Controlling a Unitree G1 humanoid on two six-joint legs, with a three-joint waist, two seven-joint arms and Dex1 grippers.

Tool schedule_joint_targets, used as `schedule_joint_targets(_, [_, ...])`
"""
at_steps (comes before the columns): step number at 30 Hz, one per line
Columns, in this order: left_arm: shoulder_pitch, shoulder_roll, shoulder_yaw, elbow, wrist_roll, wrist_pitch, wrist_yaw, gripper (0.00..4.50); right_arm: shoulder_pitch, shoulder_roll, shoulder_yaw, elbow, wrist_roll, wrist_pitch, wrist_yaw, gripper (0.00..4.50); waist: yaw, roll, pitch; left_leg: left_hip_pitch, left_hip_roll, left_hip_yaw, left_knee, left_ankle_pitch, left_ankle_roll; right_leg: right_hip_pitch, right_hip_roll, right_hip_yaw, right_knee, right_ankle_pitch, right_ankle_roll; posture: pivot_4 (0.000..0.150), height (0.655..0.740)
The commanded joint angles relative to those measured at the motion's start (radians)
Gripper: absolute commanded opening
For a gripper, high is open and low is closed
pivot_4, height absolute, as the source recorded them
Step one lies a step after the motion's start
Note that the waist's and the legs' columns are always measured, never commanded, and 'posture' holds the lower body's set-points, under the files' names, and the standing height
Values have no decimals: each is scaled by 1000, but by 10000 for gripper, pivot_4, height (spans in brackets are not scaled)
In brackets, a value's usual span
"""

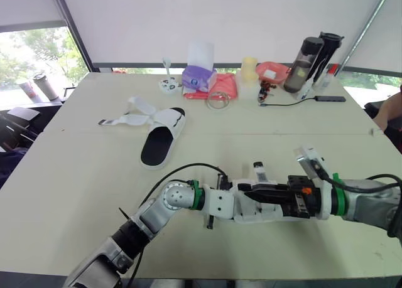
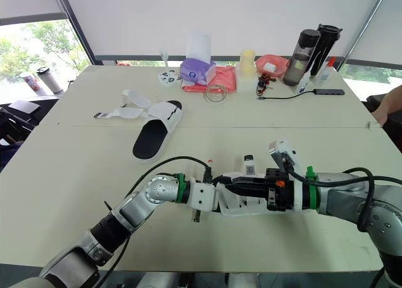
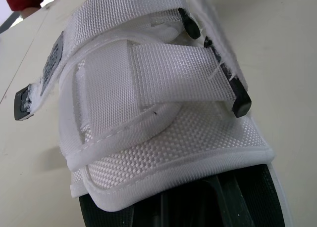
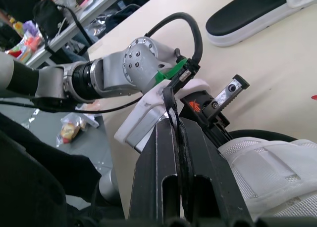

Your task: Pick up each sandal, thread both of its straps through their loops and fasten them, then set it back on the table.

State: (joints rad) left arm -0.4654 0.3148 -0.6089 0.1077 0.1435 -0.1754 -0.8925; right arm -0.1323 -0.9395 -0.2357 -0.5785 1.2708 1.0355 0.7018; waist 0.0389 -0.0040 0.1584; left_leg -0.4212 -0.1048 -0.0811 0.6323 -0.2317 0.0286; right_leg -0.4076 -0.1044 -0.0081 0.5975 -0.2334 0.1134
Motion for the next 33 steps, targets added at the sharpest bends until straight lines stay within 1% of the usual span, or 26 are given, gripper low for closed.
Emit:
schedule_joint_targets(1, [18, 32, -11, 82, 58, 28, -5, 0, -44, 19, -54, -8, 56, -39, -6, 544, 1, 0, 0, 0, 0, 0, 0, 0, 1, 0, 0, 0, 0, 0, 0, 1500, 7400])
schedule_joint_targets(8, [27, 35, -7, 76, 52, 24, -6, 0, -55, 25, -28, 64, -38, -47, -1, 544, 1, 0, 0, 0, 0, 0, 0, 1, 2, -1, 0, 0, 0, 0, 0, 1500, 7400])
schedule_joint_targets(12, [61, 41, 23, 61, -4, 30, -20, 0, -95, 32, 31, 122, -129, -47, -3, 544, -3, 0, 0, 0, 0, 0, 0, 1, 2, 0, 0, 0, 0, 0, 0, 1500, 7400])
schedule_joint_targets(16, [78, 36, 53, 70, -57, 17, -36, 0, -141, 45, 79, 161, -170, -29, 4, 544, -2, 0, 0, 0, 0, 0, -1, 1, 2, -2, 1, 0, 1, 0, 0, 1500, 7400])
schedule_joint_targets(24, [66, 37, 56, 152, -55, -45, -33, 0, -213, 56, 157, 221, -287, -36, 43, 544, -2, 0, 0, 0, 0, 0, -1, 2, 2, -2, 2, 0, 1, 1, 0, 1500, 7400])
schedule_joint_targets(33, [66, 33, 52, 166, -42, -70, -22, 0, -285, 84, 241, 309, -435, -64, 89, 544, -3, 0, 0, 2, 0, 0, -1, 2, 2, -2, 2, 0, 2, 1, -1, 1500, 7400])
